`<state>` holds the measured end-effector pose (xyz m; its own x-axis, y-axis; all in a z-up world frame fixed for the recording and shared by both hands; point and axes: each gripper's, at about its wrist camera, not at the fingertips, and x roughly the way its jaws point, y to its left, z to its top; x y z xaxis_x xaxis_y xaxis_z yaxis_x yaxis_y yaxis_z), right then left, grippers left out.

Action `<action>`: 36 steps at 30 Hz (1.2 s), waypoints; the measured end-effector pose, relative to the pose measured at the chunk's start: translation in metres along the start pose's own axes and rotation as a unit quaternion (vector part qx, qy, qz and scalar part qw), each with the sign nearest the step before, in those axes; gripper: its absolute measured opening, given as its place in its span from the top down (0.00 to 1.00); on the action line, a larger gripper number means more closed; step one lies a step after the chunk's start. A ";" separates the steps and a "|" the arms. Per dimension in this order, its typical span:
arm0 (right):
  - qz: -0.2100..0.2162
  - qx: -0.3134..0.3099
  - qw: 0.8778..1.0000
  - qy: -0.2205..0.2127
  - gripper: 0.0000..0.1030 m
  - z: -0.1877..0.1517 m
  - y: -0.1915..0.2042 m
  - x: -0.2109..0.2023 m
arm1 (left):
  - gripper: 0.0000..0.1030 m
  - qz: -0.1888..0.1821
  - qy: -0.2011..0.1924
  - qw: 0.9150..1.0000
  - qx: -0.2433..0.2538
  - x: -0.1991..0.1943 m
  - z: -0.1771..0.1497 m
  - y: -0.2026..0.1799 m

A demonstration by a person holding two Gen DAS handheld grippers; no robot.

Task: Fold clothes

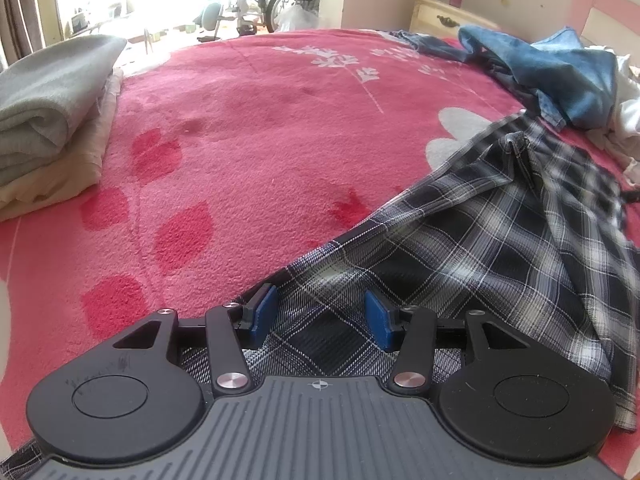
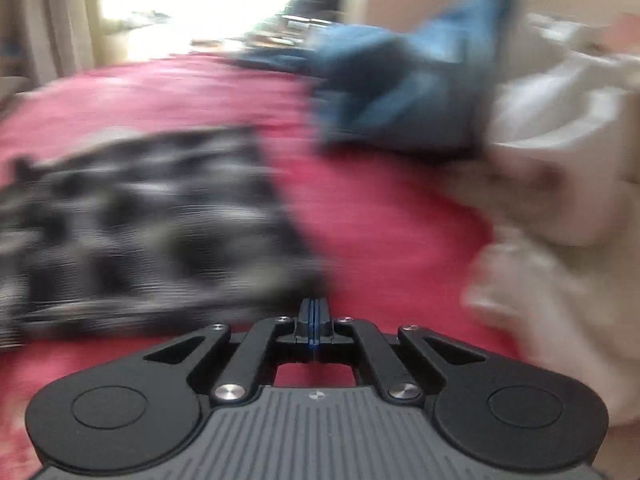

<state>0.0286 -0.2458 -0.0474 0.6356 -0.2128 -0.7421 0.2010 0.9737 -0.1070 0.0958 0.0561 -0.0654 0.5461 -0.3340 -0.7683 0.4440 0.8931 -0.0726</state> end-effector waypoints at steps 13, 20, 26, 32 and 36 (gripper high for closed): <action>0.072 0.021 0.996 -0.042 1.00 0.055 0.029 0.044 | 0.52 0.004 0.000 1.000 -0.007 0.002 0.002 -0.001; 0.115 0.020 0.991 -0.068 0.97 0.087 0.030 0.050 | 0.52 0.004 -0.002 1.000 -0.015 0.003 0.003 -0.001; 0.106 0.002 0.994 -0.025 1.00 0.101 0.059 0.097 | 0.52 0.005 -0.005 1.000 -0.020 0.004 0.003 -0.001; 0.049 0.050 0.996 -0.060 0.93 0.107 0.038 0.049 | 0.52 -0.003 -0.010 1.000 -0.022 0.004 0.001 0.002; 0.161 -0.035 0.984 -0.066 0.86 0.076 0.097 -0.027 | 0.52 -0.006 -0.014 1.000 -0.021 0.003 0.001 0.003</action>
<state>0.0877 -0.1513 0.0130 0.7496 0.1040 -0.6536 -0.0760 0.9946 0.0711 0.0992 0.0576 -0.0675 0.5607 -0.3528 -0.7491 0.4209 0.9005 -0.1091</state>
